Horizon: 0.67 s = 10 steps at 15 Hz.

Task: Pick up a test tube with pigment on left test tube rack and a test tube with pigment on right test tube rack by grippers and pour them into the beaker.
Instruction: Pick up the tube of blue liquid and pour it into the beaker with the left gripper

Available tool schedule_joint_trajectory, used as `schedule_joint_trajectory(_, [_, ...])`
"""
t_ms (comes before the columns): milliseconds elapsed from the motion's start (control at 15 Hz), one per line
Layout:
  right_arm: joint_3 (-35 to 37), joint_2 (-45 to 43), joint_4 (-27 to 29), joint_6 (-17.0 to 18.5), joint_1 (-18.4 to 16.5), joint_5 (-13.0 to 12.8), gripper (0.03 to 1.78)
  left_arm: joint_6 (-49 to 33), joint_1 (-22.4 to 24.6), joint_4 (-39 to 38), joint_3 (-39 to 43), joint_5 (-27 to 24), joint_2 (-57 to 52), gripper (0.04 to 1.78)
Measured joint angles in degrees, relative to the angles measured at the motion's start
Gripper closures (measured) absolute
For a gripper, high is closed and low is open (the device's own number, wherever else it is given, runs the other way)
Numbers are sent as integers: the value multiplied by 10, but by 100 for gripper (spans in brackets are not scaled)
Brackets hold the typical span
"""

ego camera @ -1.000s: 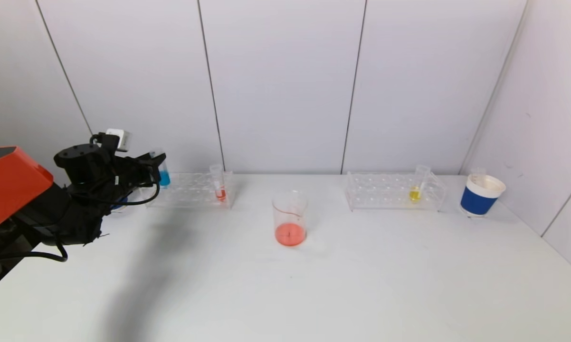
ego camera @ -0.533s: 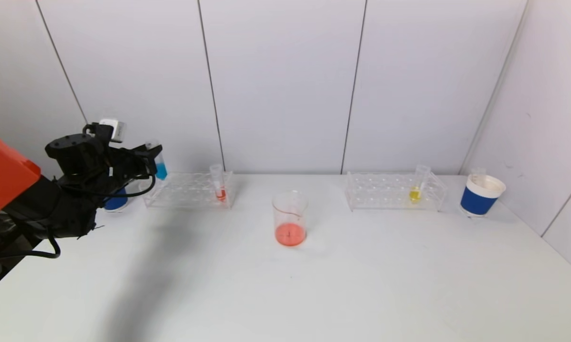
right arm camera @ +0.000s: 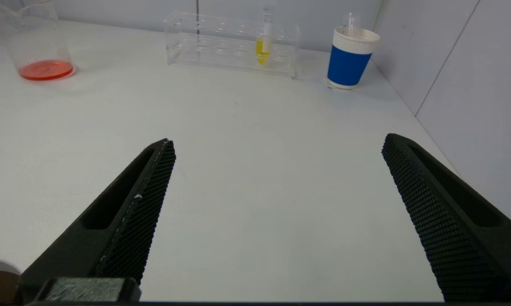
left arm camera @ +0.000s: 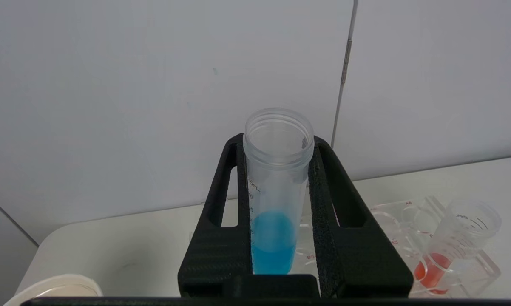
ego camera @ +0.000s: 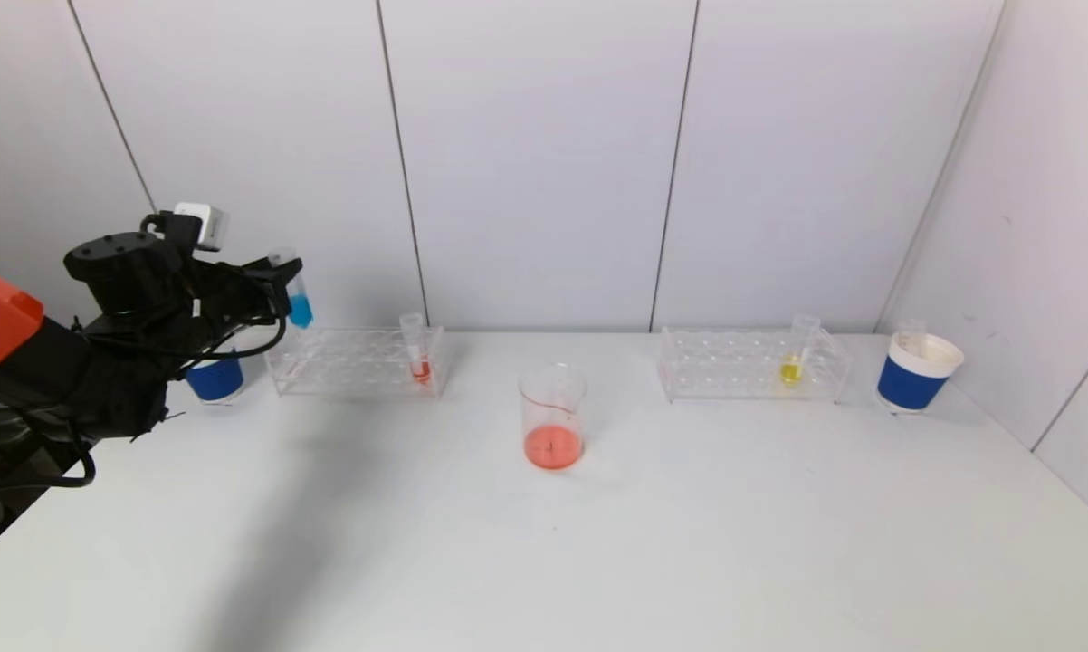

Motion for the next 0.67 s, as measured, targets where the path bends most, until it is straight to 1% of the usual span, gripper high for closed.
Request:
schedule_joint_trajectory(467, [0, 0, 0, 0, 0, 0, 4, 0, -6, 52, -3, -2, -52, 140])
schedule_joint_trajectory(667, [0, 0, 0, 0, 0, 0, 4, 0, -14, 60, -1, -2, -71, 140])
